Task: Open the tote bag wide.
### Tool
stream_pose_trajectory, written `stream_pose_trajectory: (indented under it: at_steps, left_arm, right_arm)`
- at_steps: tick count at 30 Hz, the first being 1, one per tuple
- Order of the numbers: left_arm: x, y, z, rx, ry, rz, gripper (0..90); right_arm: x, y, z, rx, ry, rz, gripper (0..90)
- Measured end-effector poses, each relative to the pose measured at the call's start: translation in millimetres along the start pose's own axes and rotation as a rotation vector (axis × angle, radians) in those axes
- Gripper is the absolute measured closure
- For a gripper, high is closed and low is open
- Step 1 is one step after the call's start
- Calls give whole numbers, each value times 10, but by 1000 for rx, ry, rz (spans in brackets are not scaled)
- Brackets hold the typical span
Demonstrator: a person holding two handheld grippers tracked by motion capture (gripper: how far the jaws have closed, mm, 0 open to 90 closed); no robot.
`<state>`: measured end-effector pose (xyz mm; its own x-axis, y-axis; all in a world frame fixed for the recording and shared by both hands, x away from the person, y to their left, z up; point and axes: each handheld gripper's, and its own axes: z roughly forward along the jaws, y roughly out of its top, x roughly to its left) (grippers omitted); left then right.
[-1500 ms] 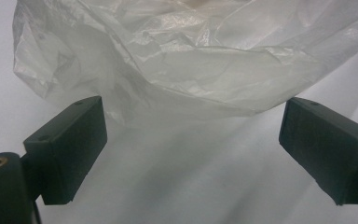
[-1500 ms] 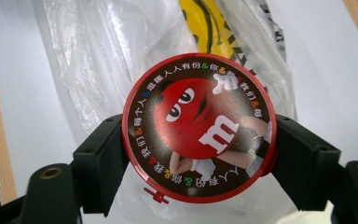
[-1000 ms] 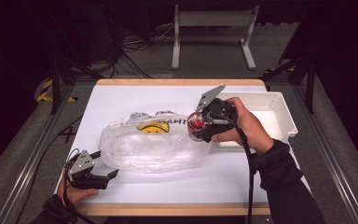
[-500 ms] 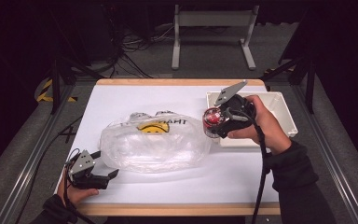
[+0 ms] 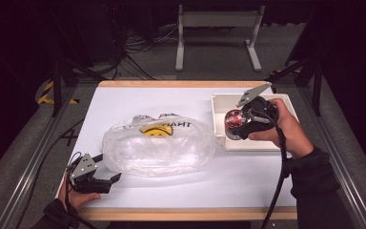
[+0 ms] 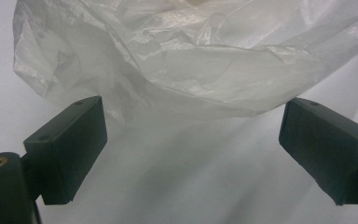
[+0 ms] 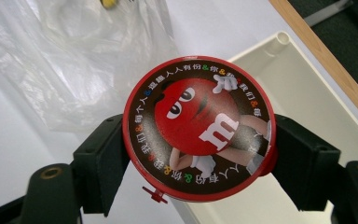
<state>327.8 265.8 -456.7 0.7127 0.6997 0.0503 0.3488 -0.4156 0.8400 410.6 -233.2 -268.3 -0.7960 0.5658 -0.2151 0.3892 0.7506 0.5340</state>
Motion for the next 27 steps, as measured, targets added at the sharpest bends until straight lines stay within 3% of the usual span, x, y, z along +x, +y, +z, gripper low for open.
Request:
stream_pose_trajectory:
  at_steps: [12,27]
  left_arm:
    - [-1,-1,-3,0,0,5,91]
    - [-6,1,3,3,2,8,94]
  right_arm:
    - [-151,-192,41,22,-28,52,256]
    - [-348,-469,220,66,-56,140,256]
